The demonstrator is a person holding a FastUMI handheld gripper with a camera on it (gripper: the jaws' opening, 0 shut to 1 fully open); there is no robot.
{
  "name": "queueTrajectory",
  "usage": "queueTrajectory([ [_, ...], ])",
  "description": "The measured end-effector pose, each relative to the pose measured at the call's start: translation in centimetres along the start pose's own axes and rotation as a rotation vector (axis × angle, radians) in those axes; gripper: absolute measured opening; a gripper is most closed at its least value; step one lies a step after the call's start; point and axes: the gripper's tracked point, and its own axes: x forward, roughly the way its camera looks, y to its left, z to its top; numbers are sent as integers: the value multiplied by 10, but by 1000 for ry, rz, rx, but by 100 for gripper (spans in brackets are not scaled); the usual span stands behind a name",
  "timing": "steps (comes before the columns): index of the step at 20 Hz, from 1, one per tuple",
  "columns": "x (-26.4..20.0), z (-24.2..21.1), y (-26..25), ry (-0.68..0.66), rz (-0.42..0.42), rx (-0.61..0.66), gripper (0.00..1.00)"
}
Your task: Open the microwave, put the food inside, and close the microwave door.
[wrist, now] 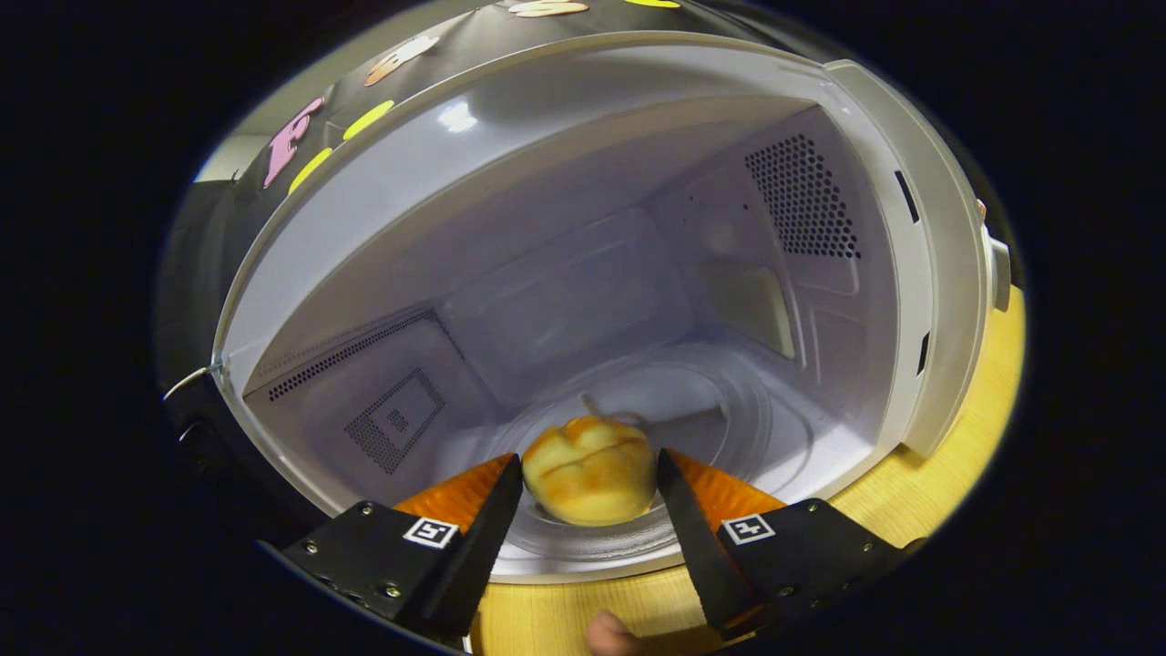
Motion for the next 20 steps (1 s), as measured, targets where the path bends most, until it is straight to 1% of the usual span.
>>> queueTrajectory([
  [1,-2,0,0,2,3,-1,98],
  [2,-3,-2,-2,11,4,-4,98],
  [5,-15,2,-11,28,-42,-26,98],
  [6,-23,6,-11,21,-40,-31,98],
  [8,-46,17,-2,7,-11,-23,98],
  [10,-74,23,13,19,67,0,98],
  [12,-115,23,29,82,158,31,97],
  [14,-162,28,47,102,256,38,98],
  [16,-218,36,63,83,352,-14,97],
  [20,-341,35,113,30,594,-123,97],
])
